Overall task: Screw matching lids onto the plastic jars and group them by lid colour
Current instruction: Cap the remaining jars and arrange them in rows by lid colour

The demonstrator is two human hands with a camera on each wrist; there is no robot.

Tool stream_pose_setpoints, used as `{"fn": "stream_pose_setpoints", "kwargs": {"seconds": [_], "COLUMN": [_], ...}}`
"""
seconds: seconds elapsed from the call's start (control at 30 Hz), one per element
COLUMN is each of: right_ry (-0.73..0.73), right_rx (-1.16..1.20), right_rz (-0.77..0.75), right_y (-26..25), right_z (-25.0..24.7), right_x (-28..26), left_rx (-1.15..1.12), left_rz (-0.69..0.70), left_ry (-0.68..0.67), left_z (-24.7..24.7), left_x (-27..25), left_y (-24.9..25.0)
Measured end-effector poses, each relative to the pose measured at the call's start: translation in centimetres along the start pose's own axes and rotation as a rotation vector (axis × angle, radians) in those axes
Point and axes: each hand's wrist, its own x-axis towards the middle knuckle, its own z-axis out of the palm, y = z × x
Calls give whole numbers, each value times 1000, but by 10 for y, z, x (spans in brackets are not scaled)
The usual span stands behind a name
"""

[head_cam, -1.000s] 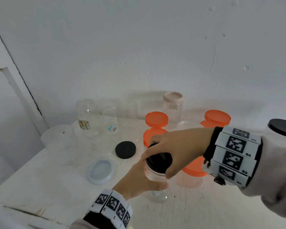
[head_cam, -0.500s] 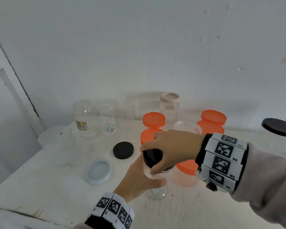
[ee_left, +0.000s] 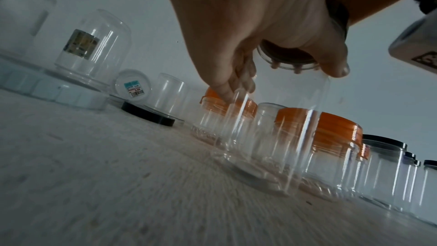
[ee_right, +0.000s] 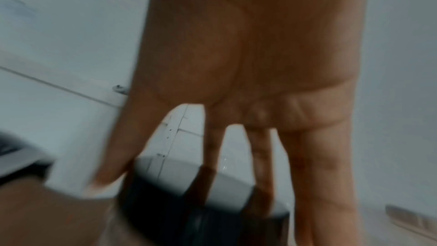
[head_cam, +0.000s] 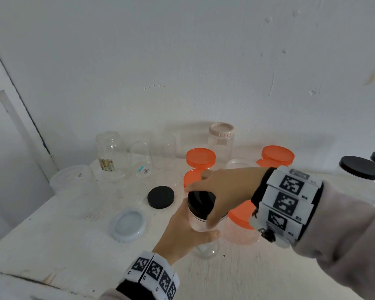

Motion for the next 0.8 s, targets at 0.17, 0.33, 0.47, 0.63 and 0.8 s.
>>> {"fn": "stream_pose_setpoints", "kwargs": {"seconds": [0.17, 0.33, 0.47, 0.63, 0.8], "right_ry": [56, 234, 369, 243, -9], "right_rx": [-72, -37, 7, 28, -10], "right_rz": [-106, -95, 31, 76, -78], "right_y": [3, 7, 3, 2, 2], "right_z": [-11, 4, 20, 14, -11], "right_x": [4, 6, 8, 3, -4], "left_rx": [-8, 15, 51, 57, 11], "left_rz": [-9, 9, 23, 37, 16], "left_ry": [11, 33, 76, 62, 63], "left_z": [1, 4, 8, 9, 10], "left_x": [-1, -1, -2, -1, -3], "left_y": [0, 2, 0, 1, 2]}}
